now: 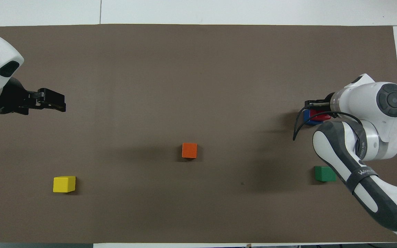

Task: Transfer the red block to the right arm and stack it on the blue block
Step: 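Lower the red cube onto the blue cube with the right gripper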

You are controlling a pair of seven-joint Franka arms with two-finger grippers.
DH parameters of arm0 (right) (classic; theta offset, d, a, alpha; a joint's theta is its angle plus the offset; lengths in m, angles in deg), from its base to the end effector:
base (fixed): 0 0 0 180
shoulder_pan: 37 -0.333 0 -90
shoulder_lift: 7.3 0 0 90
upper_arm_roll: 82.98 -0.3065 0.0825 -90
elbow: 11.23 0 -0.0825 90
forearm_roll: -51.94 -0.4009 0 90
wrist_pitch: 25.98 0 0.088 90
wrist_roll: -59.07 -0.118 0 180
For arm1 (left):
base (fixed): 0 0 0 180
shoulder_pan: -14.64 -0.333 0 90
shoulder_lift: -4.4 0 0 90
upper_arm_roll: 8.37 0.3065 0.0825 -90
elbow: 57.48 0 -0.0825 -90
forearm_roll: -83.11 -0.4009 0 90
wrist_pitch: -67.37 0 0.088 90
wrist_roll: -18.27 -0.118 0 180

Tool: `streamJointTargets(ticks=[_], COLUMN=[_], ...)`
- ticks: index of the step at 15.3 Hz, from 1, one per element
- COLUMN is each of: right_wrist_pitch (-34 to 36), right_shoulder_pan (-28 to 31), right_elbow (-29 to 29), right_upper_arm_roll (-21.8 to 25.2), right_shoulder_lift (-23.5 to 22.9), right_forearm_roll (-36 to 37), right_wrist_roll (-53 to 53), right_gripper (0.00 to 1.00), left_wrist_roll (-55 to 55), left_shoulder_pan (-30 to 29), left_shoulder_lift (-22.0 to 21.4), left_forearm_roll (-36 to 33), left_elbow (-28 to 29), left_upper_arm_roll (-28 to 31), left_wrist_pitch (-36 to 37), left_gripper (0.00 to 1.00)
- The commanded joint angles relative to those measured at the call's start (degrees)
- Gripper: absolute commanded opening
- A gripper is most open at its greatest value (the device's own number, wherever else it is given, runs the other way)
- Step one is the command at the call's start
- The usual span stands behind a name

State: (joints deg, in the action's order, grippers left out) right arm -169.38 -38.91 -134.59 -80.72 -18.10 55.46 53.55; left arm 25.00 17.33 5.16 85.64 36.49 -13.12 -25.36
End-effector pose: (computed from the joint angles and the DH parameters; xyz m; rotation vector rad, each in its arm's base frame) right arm 0.5894 -0.0034 0.2963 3.0896 -0.0847 0.2528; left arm 0.5713 -0.0794 0.5667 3.1004 -0.0148 -0.0623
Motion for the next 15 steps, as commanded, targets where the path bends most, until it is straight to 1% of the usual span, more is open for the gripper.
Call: streamJointTargets(ticks=[1,3,6,11,15], right_wrist_pitch=[-0.48,-0.05,4.07,18.21,31.30], right_shoulder_pan=[0.32,0.33,0.24,0.24,0.33], right_elbow=[-0.91,-0.57,1.97,9.44,15.16], right_upper_arm_roll=[-0.42,-0.42,-0.59,-2.70,-3.40], right_shoulder_lift=[0.34,0.43,1.13,4.12,7.54], right_forearm_roll=[1.48,1.48,1.31,-0.01,-4.75], right_wrist_roll=[-0.90,-0.81,-1.07,-1.25,-0.98], right_gripper=[1.00,1.00,1.00,1.00,1.00], left_wrist_roll=[0.47,0.47,0.47,0.47,0.47], left_shoulder_pan=[0.21,0.21,0.12,0.12,0.21], left_shoulder_lift=[-0.41,-0.41,-0.41,-0.41,-0.41], left_forearm_roll=[0.54,0.54,0.54,0.54,0.54], left_elbow=[0.34,0.34,0.34,0.34,0.34], left_upper_arm_roll=[0.35,0.35,0.35,0.35,0.35], left_wrist_pitch=[-0.17,-0.08,-0.17,-0.08,-0.17], left_gripper=[1.00,1.00,1.00,1.00,1.00])
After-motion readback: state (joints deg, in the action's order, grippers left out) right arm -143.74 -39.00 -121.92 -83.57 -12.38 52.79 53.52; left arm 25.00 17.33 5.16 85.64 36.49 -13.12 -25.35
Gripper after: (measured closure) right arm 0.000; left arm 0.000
